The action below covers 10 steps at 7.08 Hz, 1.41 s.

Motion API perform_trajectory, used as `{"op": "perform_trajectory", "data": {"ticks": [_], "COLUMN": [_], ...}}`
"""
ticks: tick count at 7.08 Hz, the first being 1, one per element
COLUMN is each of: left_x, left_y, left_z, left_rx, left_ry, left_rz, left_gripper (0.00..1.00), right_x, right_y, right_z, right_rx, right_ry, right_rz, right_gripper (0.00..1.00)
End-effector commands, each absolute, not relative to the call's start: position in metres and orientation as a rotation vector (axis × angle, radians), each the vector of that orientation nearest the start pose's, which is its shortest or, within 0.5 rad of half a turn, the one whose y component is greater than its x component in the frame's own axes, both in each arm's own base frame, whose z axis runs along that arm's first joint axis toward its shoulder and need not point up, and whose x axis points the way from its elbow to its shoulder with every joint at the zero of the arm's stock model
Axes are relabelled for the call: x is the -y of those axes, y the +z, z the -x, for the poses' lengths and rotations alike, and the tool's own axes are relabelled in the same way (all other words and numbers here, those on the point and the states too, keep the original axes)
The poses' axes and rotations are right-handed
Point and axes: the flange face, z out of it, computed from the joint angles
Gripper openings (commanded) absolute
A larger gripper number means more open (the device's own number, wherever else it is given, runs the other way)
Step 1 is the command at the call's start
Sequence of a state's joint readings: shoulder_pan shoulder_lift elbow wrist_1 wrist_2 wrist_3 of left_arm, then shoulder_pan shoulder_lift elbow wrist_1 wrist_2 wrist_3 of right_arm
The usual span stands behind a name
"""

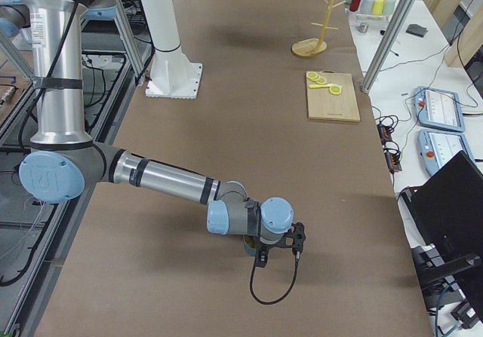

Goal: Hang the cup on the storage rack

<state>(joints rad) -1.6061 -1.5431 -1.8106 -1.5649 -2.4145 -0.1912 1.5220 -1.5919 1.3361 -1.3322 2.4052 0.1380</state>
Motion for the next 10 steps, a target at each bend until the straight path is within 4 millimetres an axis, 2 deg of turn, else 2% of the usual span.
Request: {"op": "perform_trajectory", "data": {"ticks": [1, 4, 5, 8, 9, 10], "left_x": [0.480, 0.480, 0.480, 0.480, 0.480, 0.480], "left_y": [0.549, 0.548, 0.547, 0.545, 0.544, 0.544], "left_z": [0.076, 0.076, 0.077, 0.077, 0.077, 0.076], "left_rx": [-0.854, -0.854, -0.854, -0.854, -0.855, -0.855], "left_ry": [-0.125, -0.125, -0.126, -0.124, -0.123, -0.121], "left_rz": [-0.128, -0.130, -0.132, -0.135, -0.136, -0.137], "left_gripper": [0.98, 0.98, 0.98, 0.98, 0.98, 0.98], "right_x": [0.466, 0.463, 0.463, 0.466, 0.468, 0.475], "right_y": [0.764, 0.768, 0.768, 0.765, 0.758, 0.739], "right_z": [-0.033, -0.029, -0.029, -0.029, -0.028, -0.028], "right_rx": [0.826, 0.825, 0.826, 0.829, 0.834, 0.842], "right_ry": [0.085, 0.085, 0.086, 0.077, 0.076, 0.063], "right_rz": [0.111, 0.126, 0.127, 0.117, 0.107, 0.074], "right_gripper": [0.83, 0.43, 0.01, 0.00, 0.00, 0.00]}}
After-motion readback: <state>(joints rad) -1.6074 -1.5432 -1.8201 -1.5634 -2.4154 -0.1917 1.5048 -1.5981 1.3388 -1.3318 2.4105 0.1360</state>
